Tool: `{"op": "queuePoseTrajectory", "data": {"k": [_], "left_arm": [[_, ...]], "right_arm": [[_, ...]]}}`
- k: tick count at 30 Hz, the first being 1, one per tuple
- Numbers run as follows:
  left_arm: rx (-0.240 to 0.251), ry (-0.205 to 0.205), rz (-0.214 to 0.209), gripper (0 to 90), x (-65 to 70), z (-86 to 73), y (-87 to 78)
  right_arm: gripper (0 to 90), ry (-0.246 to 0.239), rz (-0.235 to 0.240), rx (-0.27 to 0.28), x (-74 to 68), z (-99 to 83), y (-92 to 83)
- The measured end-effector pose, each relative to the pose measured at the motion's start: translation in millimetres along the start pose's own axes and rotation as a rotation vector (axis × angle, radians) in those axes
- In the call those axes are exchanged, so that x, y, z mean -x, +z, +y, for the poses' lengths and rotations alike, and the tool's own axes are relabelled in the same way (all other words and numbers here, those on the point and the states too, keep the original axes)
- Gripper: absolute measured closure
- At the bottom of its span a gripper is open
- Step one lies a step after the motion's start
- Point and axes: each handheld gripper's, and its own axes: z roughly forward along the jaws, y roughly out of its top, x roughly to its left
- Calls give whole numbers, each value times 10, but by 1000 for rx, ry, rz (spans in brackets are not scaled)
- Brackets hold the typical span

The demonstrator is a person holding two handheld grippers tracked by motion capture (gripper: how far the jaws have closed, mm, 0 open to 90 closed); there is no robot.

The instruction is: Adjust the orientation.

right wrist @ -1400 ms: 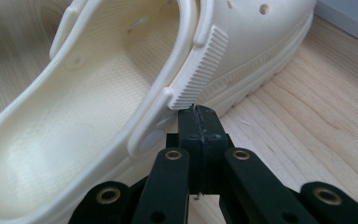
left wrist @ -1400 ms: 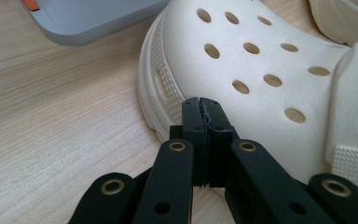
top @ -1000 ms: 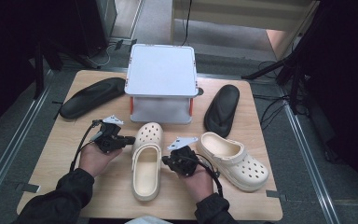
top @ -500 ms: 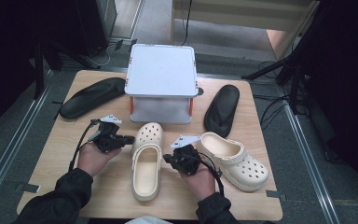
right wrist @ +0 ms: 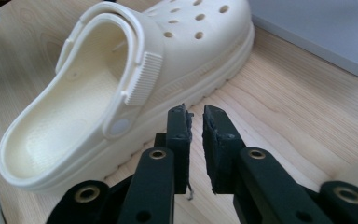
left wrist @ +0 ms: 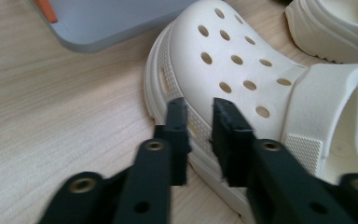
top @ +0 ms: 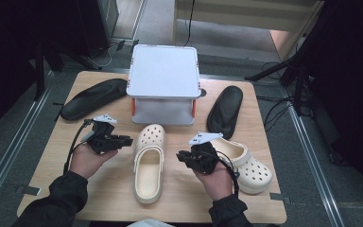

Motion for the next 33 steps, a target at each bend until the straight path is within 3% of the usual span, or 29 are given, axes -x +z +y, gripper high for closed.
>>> {"op": "queuePoseTrajectory", "data": {"k": [1,2,4,11,14,20,26,33], "left_arm": [[0,0,0,660,0,0,0],[-2,-2,-8,640,-7,-7,-26],[-18,-4,-29,592,-20,-14,-48],[-45,28,-20,443,-32,-52,-44],[-32,32,-20,435,-29,-51,-58],[-18,49,-25,429,-18,-49,-58],[-20,50,-20,427,-23,-50,-52],[-24,49,-19,429,-33,-62,-44]], "right_arm": [[807,0,0,0,0,0,0],[729,6,-6,3,33,-10,-43],[676,12,-17,4,61,-22,-78],[640,34,-48,1,178,-41,-249],[646,45,-64,1,220,-32,-326],[654,64,-132,31,456,-13,-631],[655,76,-174,10,644,-23,-814],[660,128,-207,-20,879,-129,-986]]}}
